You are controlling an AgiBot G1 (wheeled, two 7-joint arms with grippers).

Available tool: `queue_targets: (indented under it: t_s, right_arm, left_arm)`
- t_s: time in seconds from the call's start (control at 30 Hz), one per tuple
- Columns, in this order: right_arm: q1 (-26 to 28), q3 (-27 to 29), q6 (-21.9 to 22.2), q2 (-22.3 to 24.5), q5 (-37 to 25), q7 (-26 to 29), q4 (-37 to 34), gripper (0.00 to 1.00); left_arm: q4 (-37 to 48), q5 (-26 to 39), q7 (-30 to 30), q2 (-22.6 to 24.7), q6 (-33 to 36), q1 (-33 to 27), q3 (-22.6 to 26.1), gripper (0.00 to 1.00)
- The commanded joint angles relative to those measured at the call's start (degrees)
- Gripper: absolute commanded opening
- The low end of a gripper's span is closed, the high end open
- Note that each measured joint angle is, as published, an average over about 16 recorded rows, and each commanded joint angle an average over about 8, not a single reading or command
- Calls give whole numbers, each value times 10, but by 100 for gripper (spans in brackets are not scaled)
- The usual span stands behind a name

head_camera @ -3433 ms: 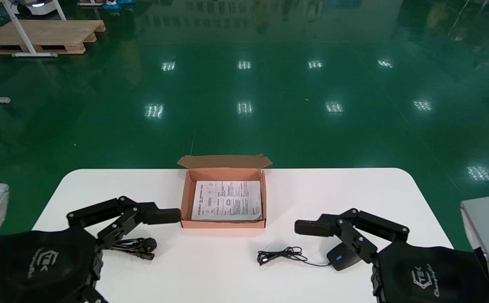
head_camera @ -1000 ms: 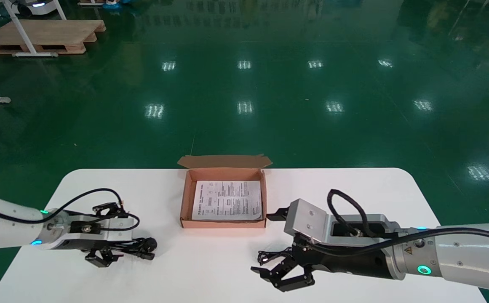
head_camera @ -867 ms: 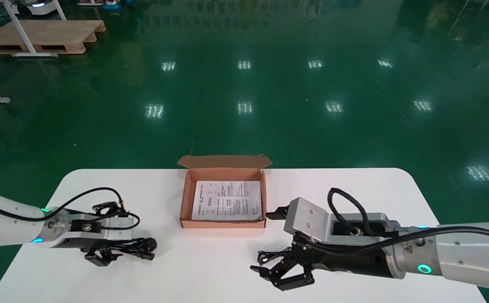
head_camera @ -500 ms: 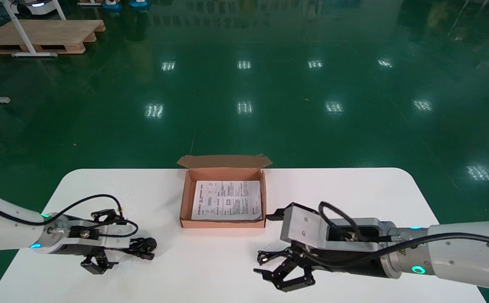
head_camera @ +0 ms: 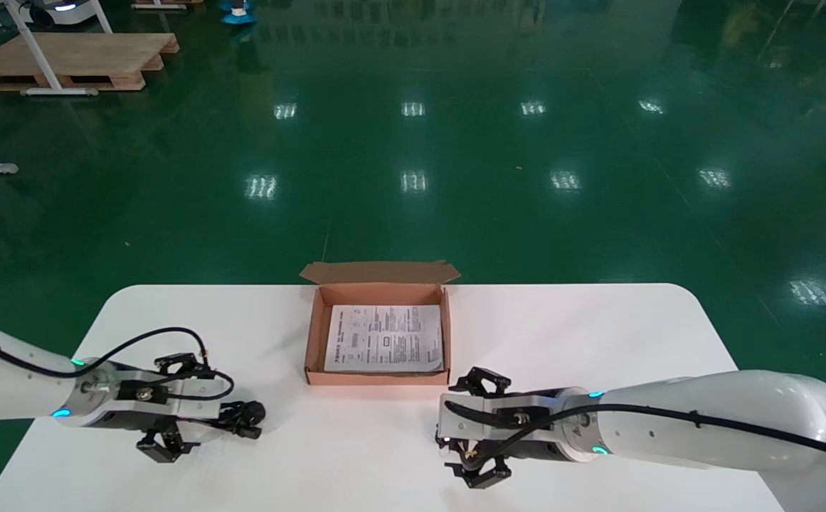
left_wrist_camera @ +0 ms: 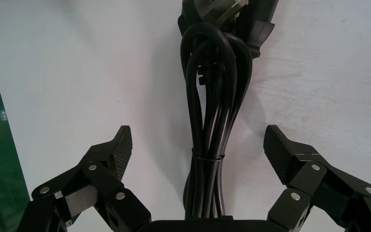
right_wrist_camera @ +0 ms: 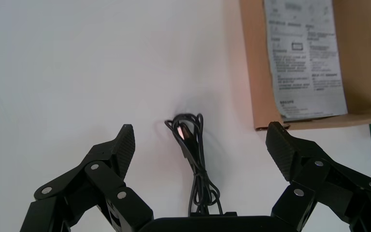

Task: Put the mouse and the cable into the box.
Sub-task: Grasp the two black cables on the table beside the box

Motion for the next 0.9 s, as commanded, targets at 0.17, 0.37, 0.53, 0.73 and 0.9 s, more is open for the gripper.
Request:
queue_targets:
  t_s: [0.17, 0.37, 0.53, 0.73, 0.9]
  right_arm:
    - [26, -15, 17, -42, -19, -60, -107, 100]
    - [44, -18, 29, -69, -19, -109, -182, 100]
    - [52, -19, 35, -82, -17, -135, -220, 100]
    - [60, -21, 42, -91, -20, -144, -251, 79]
    - [61, -21, 43, -92, -20, -144, -253, 17]
  left_arm:
    - [8, -2, 6, 2, -1, -3, -1, 100]
    - [15, -3, 11, 4, -2, -5, -1, 100]
    - [19, -4, 14, 5, -3, -6, -2, 100]
    - [23, -5, 16, 6, -4, -7, -2, 64]
    - [24, -5, 16, 7, -4, -7, -2, 2]
